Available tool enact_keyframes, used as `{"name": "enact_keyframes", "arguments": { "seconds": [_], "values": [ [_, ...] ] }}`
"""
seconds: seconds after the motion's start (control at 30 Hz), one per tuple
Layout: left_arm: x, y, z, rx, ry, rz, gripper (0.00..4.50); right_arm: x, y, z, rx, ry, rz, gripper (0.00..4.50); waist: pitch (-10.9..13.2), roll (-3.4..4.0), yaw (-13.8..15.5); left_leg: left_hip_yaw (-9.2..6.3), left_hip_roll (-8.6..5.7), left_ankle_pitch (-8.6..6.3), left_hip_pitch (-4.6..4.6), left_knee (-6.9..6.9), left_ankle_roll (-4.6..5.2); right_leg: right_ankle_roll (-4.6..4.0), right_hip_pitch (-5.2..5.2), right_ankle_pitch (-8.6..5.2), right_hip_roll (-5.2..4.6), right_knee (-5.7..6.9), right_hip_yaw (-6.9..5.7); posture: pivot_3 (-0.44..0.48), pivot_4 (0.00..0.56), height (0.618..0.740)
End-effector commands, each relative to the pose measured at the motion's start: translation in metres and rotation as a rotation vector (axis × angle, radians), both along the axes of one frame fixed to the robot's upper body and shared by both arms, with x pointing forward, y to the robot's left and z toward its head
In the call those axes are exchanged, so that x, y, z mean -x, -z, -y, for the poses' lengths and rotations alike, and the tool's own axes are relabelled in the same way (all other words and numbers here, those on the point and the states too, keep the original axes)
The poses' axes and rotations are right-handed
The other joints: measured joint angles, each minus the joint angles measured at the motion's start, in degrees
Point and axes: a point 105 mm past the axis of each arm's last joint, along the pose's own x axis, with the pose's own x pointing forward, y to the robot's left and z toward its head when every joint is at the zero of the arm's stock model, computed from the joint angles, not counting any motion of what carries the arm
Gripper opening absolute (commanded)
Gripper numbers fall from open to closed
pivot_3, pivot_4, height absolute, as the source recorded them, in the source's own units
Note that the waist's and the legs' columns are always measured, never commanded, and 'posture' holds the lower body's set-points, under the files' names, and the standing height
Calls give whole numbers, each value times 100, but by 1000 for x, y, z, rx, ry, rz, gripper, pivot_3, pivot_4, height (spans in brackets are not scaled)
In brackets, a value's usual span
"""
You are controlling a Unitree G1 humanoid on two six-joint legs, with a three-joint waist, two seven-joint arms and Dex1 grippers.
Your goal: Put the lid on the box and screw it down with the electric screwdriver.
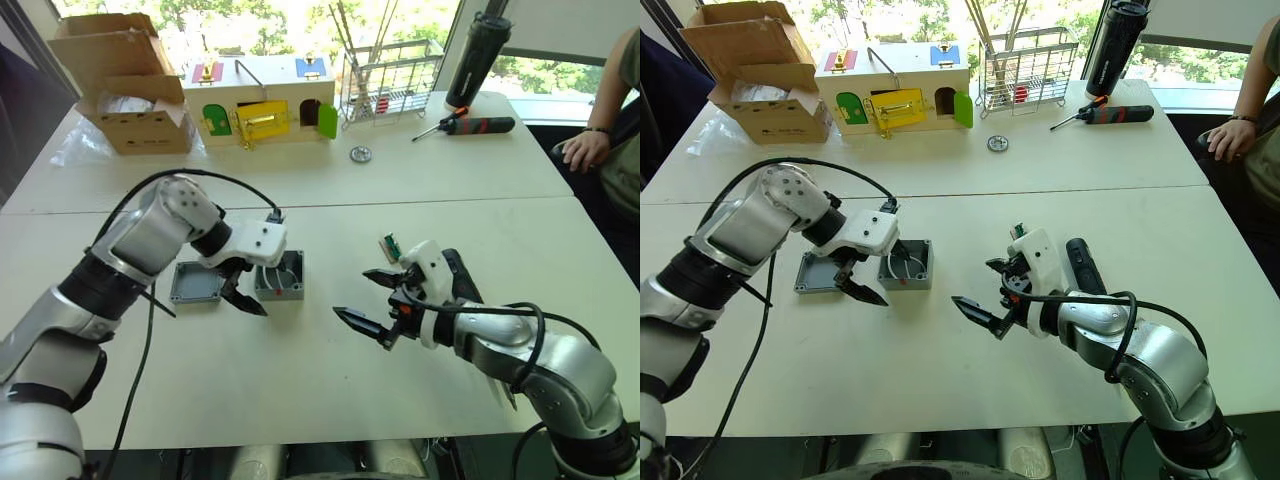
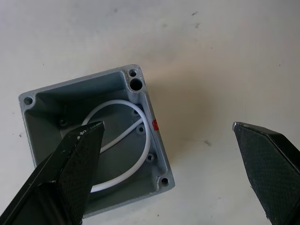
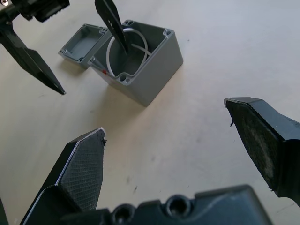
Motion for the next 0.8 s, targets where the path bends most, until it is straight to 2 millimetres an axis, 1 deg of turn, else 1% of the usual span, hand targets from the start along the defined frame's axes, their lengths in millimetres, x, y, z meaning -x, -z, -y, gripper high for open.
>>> {"name": "enact_keyframes", "arguments": {
  "seconds": [0.03, 0.17, 0.27, 0.3, 0.33, 0.37, 0.47, 0.57, 0.8],
  "values": [
    [-1, 2, 1, -9, 12, 13, 4500, -1, -12, -4, -20, -1, 65, 4485, 0, 0, -5, 0, 0, 0, 0, 0, 0, 0, 0, 0, 0, 0, 0, 0, 150, 740],
    [-3, 9, 1, -19, 8, 11, 4500, -4, -15, -5, -25, 10, 78, 4485, 0, 0, -8, 0, 0, 0, 0, 1, 0, 0, -1, 0, 0, 3, 0, 0, 150, 740],
    [-5, 14, -1, -41, 11, 22, 3712, -5, -17, -4, -25, 21, 86, 4500, 0, 0, -7, -1, 0, 0, 0, 1, 0, 0, -1, 0, 0, 4, 0, 0, 150, 740],
    [-5, 15, 0, -39, 13, 22, 3243, -6, -17, -4, -26, 25, 89, 4500, 0, 0, -7, 0, 0, 0, 0, 1, 0, 0, -2, 0, 0, 4, 0, 0, 150, 740],
    [-5, 15, 0, -38, 15, 19, 2631, -6, -18, -4, -27, 28, 91, 4500, 0, 0, -7, -1, 0, 0, 0, 1, 0, 0, -2, 0, 0, 4, 0, 0, 150, 740],
    [-5, 16, -1, -41, 17, 19, 2313, -7, -19, -4, -27, 31, 93, 4500, 0, 0, -7, 0, 0, 0, 0, 1, 0, 0, -2, 0, 0, 5, 0, 0, 150, 740],
    [-7, 17, 0, -40, 19, 29, 1087, -7, -19, -3, -28, 35, 94, 4500, 0, 0, -4, -1, 0, 0, 0, 2, 0, 0, -2, 0, 0, 5, 0, 0, 150, 740],
    [-9, 16, 4, -23, 19, 34, 53, -7, -19, -3, -29, 37, 91, 4500, -1, 1, 1, -1, 0, 0, 0, 2, 0, 0, -2, 0, 0, 8, 0, 0, 150, 740],
    [-11, 7, 15, 14, 88, 90, 53, 4, -14, -8, -34, -13, 52, 4500, -1, 1, 24, -4, -5, 0, 0, 7, 0, 0, 1, 0, -4, 11, -1, 0, 150, 740]
  ]
}}
